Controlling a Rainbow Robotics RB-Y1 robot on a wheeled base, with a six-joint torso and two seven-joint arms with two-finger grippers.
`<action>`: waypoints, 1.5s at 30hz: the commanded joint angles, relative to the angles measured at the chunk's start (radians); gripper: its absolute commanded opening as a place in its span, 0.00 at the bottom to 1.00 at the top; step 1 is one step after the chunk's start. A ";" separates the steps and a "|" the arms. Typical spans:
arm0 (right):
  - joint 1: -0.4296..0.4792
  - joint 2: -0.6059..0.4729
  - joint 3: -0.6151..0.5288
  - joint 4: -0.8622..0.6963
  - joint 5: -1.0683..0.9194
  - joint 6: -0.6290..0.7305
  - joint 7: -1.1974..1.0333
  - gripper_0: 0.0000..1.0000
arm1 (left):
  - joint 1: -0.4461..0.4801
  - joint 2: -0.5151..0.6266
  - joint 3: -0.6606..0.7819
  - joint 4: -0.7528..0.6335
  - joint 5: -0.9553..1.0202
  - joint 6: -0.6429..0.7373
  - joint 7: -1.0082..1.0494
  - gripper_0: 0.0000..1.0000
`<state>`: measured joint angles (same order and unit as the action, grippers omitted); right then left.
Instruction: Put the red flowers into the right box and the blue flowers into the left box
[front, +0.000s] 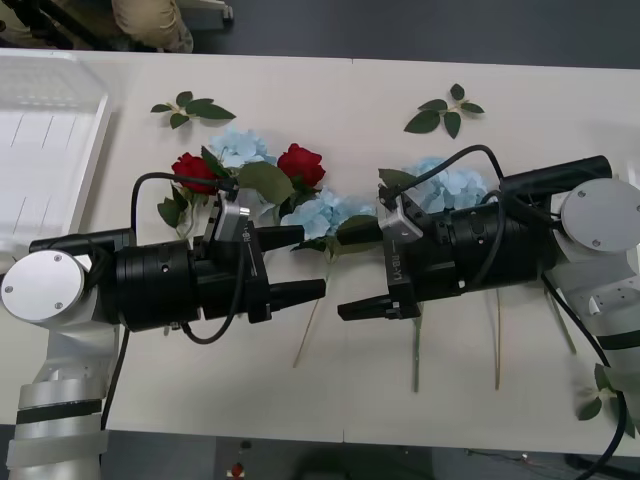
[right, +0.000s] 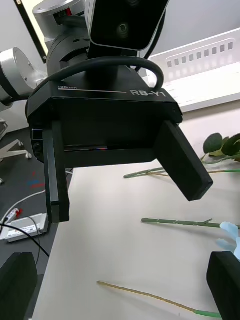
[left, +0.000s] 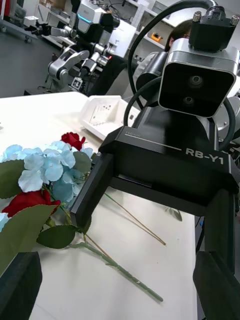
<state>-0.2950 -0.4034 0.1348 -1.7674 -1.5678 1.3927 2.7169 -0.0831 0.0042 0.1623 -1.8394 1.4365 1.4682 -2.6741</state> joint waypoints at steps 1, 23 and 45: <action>-0.006 -0.012 -0.001 -0.040 -0.009 -0.003 -0.012 1.00 | -0.010 0.017 0.011 -0.027 0.012 0.004 -0.031 0.93; -0.006 -0.012 -0.001 -0.040 -0.009 -0.003 -0.012 1.00 | -0.010 0.017 0.011 -0.027 0.012 0.004 -0.031 1.00; -0.006 -0.012 -0.001 -0.040 -0.009 -0.003 -0.012 1.00 | -0.010 0.017 0.011 -0.027 0.012 0.004 -0.031 1.00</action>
<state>-0.2950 -0.4034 0.1348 -1.7674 -1.5678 1.3927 2.7169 -0.0831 0.0042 0.1623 -1.8394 1.4365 1.4682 -2.6741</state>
